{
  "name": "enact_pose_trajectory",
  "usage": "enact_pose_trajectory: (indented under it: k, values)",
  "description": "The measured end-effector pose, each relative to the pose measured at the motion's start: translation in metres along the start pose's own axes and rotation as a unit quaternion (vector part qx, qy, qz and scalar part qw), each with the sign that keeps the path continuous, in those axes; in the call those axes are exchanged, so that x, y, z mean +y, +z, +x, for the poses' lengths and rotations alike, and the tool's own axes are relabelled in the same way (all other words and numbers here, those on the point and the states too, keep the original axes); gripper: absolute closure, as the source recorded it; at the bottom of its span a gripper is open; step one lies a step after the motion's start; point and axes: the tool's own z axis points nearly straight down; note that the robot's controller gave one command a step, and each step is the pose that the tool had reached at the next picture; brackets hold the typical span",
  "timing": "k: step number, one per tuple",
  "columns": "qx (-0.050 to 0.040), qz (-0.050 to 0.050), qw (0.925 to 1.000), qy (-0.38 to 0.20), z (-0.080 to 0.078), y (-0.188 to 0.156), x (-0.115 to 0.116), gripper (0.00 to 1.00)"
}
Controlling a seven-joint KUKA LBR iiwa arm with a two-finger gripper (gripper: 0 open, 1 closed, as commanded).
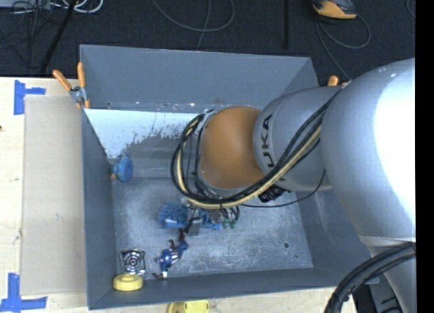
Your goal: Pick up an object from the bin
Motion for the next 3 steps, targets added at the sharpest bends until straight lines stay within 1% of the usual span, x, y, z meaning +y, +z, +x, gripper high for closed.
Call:
enact_pose_trajectory:
  k: [1, 2, 3]
  values:
    - [0.0004, 0.0, 1.0, -0.01, -0.003, -0.117, 0.002, 1.0]
    - [0.0005, 0.0, 1.0, -0.01, -0.003, -0.117, 0.002, 1.0]
    - [0.0054, 0.001, 0.9999, -0.012, -0.005, -0.148, 0.006, 1.0]
